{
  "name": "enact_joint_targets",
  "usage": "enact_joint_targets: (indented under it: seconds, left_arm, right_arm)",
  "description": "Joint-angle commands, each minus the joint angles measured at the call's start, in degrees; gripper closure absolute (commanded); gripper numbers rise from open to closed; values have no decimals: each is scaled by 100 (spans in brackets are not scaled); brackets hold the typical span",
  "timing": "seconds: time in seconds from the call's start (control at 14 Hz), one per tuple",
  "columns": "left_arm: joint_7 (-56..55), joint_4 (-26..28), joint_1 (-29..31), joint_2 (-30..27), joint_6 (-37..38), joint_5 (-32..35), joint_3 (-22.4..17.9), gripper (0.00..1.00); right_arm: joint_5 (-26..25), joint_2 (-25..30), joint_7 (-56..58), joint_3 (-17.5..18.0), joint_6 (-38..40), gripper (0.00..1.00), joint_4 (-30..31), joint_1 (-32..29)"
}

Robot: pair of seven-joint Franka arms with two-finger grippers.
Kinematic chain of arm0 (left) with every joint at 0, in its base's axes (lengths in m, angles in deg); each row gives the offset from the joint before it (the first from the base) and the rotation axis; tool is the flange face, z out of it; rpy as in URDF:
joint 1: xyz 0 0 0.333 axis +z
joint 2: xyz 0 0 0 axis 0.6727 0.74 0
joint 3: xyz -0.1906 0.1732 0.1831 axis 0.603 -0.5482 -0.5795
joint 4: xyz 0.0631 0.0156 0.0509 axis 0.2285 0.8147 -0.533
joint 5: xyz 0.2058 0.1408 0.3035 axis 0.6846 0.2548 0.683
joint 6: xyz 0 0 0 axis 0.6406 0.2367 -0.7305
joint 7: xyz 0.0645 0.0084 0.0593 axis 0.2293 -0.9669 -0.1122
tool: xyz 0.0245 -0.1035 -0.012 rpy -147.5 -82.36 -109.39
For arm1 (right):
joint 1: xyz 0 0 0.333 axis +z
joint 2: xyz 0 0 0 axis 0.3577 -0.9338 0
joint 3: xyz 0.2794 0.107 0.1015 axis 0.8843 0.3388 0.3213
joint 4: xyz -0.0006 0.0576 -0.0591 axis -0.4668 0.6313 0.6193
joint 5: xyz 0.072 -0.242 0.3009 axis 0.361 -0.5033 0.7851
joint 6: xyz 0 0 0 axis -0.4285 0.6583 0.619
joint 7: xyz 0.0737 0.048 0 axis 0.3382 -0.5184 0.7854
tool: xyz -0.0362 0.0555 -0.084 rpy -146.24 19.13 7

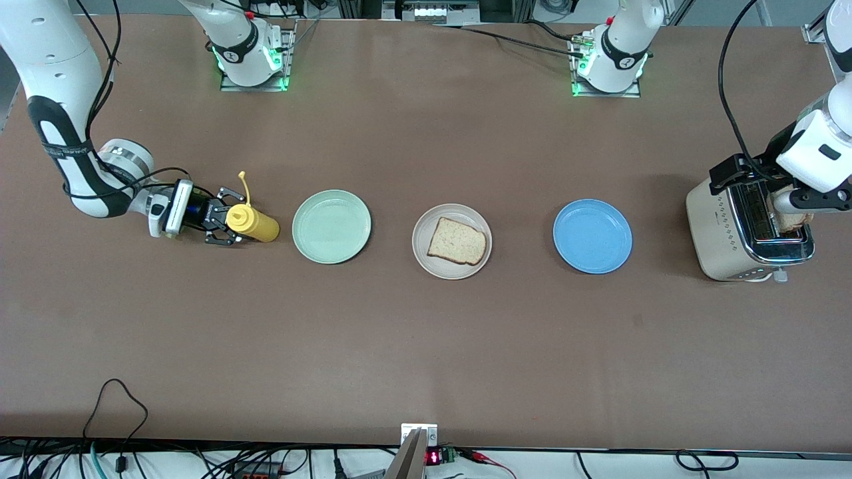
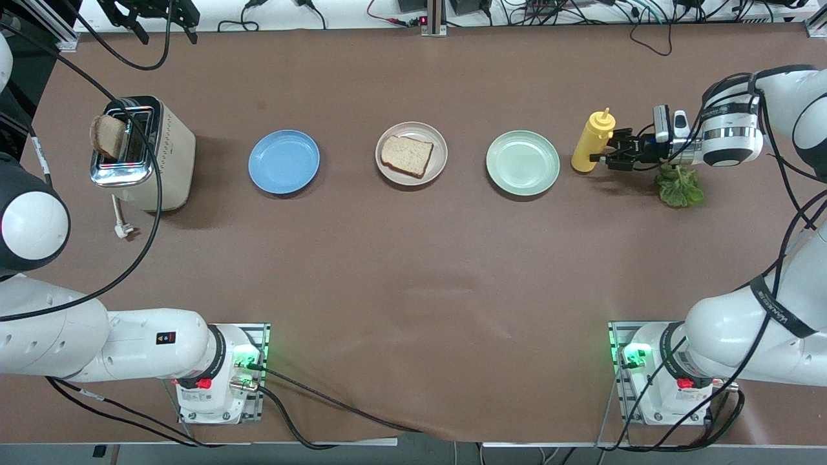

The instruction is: Make sandwich in beige plate with both arms

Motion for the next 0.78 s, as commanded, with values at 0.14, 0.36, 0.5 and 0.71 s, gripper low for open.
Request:
enact_joint_targets:
  seconds: [0.14,0.36,0.5,0.71]
  left_arm:
    - [37,130,-197,-143,-36,-71,-321,0]
    - [159,130,-135,-169,-1,-62,-303,0]
    - [204,139,-135,-195,34,-45,-286,0]
    - [169,227,-127,-327,87,-45,-268,0]
  right_arm:
    - [120,-2,11,7,-57,98,-57,44]
    - [120,182,-209,16,-145,100,-57,44]
    - [50,567,-576,173,-442,100,-57,44]
    - [-169,1042,-1358,454,-899,100,-40,44]
